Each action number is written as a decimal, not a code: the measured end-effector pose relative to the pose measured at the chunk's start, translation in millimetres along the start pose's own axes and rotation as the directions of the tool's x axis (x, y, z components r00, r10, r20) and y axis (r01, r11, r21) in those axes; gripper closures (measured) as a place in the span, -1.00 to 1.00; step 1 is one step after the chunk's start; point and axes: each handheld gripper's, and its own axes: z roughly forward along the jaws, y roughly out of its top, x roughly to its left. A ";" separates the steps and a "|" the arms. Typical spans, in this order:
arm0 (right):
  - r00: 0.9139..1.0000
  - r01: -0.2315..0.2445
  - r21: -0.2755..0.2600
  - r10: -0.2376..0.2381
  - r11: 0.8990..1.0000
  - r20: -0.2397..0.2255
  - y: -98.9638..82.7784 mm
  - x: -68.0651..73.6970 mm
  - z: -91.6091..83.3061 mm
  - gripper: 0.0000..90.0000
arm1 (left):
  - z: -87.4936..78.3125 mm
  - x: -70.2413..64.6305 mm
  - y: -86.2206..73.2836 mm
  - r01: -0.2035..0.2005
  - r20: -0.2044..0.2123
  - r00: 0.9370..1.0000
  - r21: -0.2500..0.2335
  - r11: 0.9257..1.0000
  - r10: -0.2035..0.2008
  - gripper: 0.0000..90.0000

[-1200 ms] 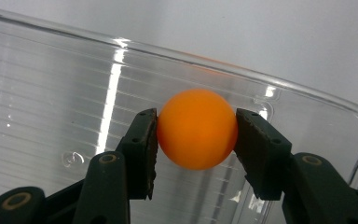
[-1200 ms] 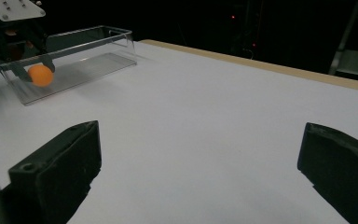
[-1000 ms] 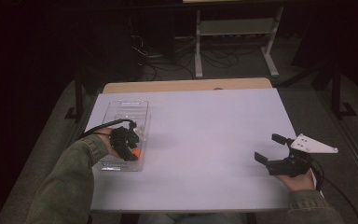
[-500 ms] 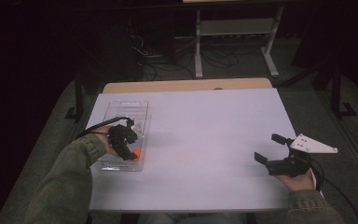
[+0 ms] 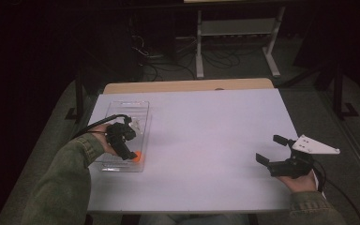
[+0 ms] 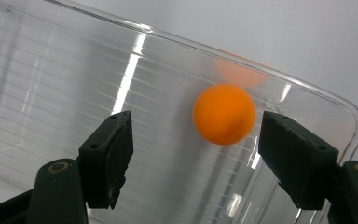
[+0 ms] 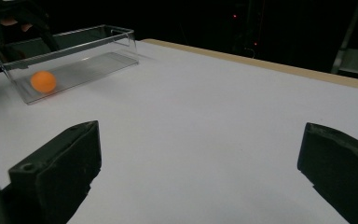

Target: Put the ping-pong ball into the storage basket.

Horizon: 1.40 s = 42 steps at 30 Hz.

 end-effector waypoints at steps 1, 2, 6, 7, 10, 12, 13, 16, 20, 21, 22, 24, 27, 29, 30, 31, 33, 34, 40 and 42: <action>1.000 0.000 0.000 0.000 1.000 0.000 0.0 0.0 0.0 -1.00 | -0.8 -0.4 0.1 0.004 -0.002 1.000 -0.002 1.000 -0.004 -0.46; 1.000 -0.002 0.000 0.002 1.000 0.001 0.0 0.0 -0.1 -1.00 | -1.8 -0.4 0.3 0.003 -0.005 1.000 -0.002 1.000 -0.003 -0.48; 1.000 0.000 0.002 0.000 1.000 0.000 0.0 0.1 -0.1 -1.00 | -5.9 1.3 0.6 0.033 -0.007 0.999 -0.014 0.999 -0.033 -0.58; 1.000 0.001 0.003 -0.001 1.000 0.000 0.0 0.2 0.0 -1.00 | -7.1 1.8 0.2 0.041 -0.010 0.999 -0.017 0.999 -0.042 -0.61; 1.000 0.000 0.003 0.000 1.000 0.000 0.0 0.1 -0.1 -1.00 | -10.4 2.1 -1.3 0.054 -0.015 0.998 -0.035 0.998 -0.055 -0.69; 1.000 0.000 0.003 0.000 1.000 0.001 0.0 0.0 -0.2 -1.00 | -12.3 1.7 -1.9 0.056 -0.018 0.998 -0.047 0.997 -0.057 -0.71; 1.000 -0.001 0.004 0.001 1.000 0.001 0.0 0.0 -0.2 -1.00 | -13.3 1.4 -1.9 0.053 -0.028 0.998 -0.049 0.997 -0.055 -0.75; 1.000 0.000 0.002 0.000 1.000 0.002 0.1 0.0 -0.3 -1.00 | -15.9 -1.3 -1.6 0.057 -0.050 0.997 -0.060 0.997 -0.060 -0.98; 1.000 -0.001 0.003 0.001 1.000 0.003 0.1 0.3 -0.4 -1.00 | -20.7 -4.0 -2.8 0.067 -0.051 0.996 -0.113 0.991 -0.073 -1.00; 1.000 0.000 0.002 0.000 1.000 0.003 0.2 0.3 -0.3 -1.00 | -21.7 -4.4 -3.6 0.071 -0.044 0.996 -0.124 0.990 -0.077 -1.00; 1.000 -0.001 0.004 0.001 1.000 0.003 0.1 0.4 -0.5 -1.00 | -22.2 -5.0 -4.4 0.074 -0.045 0.996 -0.131 0.989 -0.081 -1.00; 1.000 -0.001 0.005 0.001 1.000 0.004 0.1 0.5 -0.5 -1.00 | -22.9 -5.9 -6.1 0.078 -0.051 0.995 -0.139 0.987 -0.086 -1.00; 1.000 -0.002 0.004 0.002 1.000 0.004 0.1 0.6 -0.7 -1.00 | -25.1 -7.2 -8.6 0.083 -0.049 0.995 -0.161 0.984 -0.092 -1.00; 1.000 -0.002 0.004 0.002 1.000 0.005 0.0 0.7 -0.9 -1.00 | -26.7 -8.9 -9.8 0.084 -0.051 0.994 -0.176 0.981 -0.095 -1.00; 1.000 -0.003 0.003 0.003 1.000 0.005 0.1 0.7 -0.9 -1.00 | -27.4 -9.6 -10.3 0.081 -0.047 0.995 -0.185 0.979 -0.092 -1.00; 1.000 -0.002 0.003 0.002 1.000 0.006 0.1 0.7 -0.9 -1.00 | -28.1 -10.8 -10.7 0.079 -0.050 0.995 -0.187 0.979 -0.090 -1.00; 1.000 -0.001 0.004 0.001 1.000 0.006 0.1 0.7 -0.8 -1.00 | -28.8 -13.7 -11.4 0.077 -0.057 0.994 -0.198 0.977 -0.090 -1.00; 1.000 -0.002 0.004 0.002 1.000 0.006 0.1 0.7 -0.8 -1.00 | -29.6 -14.6 -11.8 0.073 -0.058 0.995 -0.206 0.976 -0.087 -1.00; 1.000 0.001 0.002 -0.001 1.000 0.007 0.3 1.1 -0.8 -1.00 | -33.3 -21.0 -15.8 0.081 -0.073 0.992 -0.262 0.962 -0.103 -1.00; 1.000 0.000 0.001 0.000 1.000 0.007 0.3 1.2 -0.8 -1.00 | -33.9 -23.5 -17.3 0.087 -0.072 0.991 -0.280 0.956 -0.111 -1.00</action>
